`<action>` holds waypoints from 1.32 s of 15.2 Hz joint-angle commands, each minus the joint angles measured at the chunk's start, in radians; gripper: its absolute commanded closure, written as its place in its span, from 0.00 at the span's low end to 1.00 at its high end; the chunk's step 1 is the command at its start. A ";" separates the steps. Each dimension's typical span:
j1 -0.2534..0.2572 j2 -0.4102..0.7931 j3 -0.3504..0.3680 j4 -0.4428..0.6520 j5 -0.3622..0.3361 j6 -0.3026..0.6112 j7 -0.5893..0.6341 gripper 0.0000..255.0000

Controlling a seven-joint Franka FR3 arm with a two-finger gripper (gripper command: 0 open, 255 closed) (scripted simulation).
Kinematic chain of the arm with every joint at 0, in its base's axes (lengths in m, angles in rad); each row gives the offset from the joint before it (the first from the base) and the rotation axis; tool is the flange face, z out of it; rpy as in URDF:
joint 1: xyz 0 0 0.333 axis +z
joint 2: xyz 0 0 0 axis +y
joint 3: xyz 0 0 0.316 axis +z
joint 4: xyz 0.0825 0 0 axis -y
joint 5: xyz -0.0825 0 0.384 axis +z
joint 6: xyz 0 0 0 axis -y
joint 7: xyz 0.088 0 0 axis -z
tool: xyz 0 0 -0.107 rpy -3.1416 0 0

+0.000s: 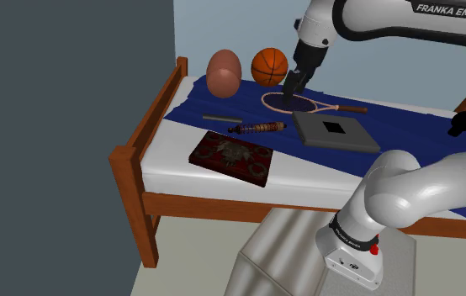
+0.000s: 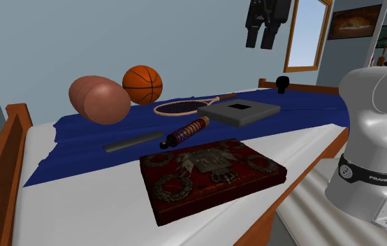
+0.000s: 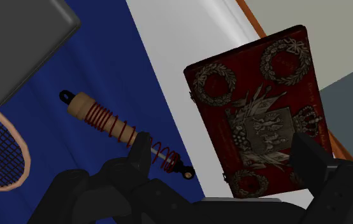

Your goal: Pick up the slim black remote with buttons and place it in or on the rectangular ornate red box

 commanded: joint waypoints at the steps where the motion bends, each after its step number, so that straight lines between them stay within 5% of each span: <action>1: 0.000 0.000 0.000 0.000 0.000 0.000 0.000 0.00; 11: 0.025 0.338 -0.184 0.096 -0.012 0.222 -0.297 0.00; 20: 0.046 0.710 -0.289 0.312 0.101 0.333 -0.592 0.00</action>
